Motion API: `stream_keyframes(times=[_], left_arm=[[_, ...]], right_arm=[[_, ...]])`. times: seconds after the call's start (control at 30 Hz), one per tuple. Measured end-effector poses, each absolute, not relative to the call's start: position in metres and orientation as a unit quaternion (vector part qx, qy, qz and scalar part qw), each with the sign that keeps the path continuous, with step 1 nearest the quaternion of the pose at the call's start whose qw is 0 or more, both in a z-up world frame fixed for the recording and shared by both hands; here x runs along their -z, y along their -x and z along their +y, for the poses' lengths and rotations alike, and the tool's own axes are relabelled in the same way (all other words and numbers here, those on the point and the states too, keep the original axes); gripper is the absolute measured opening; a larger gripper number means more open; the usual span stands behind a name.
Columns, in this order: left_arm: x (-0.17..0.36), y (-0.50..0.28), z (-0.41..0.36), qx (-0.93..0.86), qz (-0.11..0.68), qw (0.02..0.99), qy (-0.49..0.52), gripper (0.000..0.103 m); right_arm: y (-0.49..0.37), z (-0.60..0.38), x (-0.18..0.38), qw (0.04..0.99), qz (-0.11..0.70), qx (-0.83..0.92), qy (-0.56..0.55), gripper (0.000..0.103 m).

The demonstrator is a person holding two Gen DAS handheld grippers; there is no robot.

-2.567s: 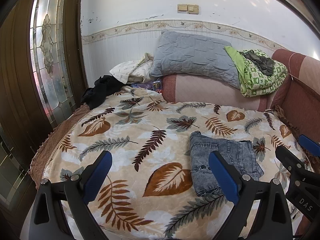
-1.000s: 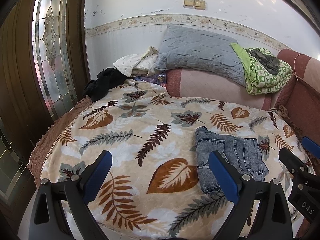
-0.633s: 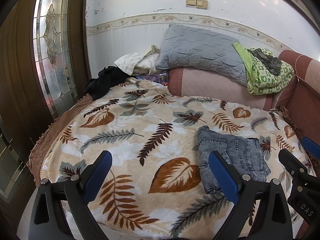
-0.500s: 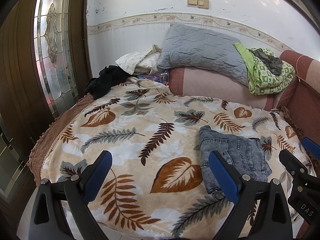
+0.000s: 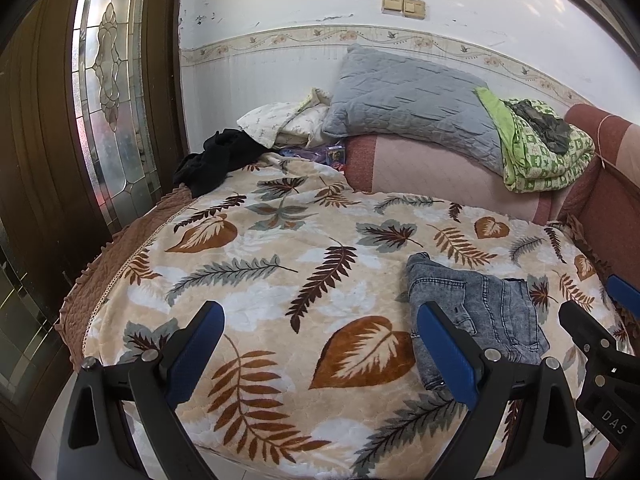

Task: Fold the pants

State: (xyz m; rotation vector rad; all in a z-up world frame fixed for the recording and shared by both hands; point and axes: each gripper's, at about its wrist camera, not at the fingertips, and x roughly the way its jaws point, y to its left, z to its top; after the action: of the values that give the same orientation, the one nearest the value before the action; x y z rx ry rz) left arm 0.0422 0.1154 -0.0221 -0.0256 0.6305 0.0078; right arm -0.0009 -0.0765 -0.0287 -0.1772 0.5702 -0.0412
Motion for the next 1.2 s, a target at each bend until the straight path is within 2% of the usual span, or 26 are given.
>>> stream_keyframes(times=[0.77,1.2], left_arm=[[0.027,-0.052,0.132,-0.011,0.319,0.947,0.013,0.097],[0.021,-0.052,0.101,0.008,0.315,0.949,-0.031,0.097]], right_arm=[[-0.011,-0.057,0.03,0.953,0.287,0.017,0.1,0.078],[0.003,-0.1,0.025,0.956,0.276,0.059,0.074,0.078]])
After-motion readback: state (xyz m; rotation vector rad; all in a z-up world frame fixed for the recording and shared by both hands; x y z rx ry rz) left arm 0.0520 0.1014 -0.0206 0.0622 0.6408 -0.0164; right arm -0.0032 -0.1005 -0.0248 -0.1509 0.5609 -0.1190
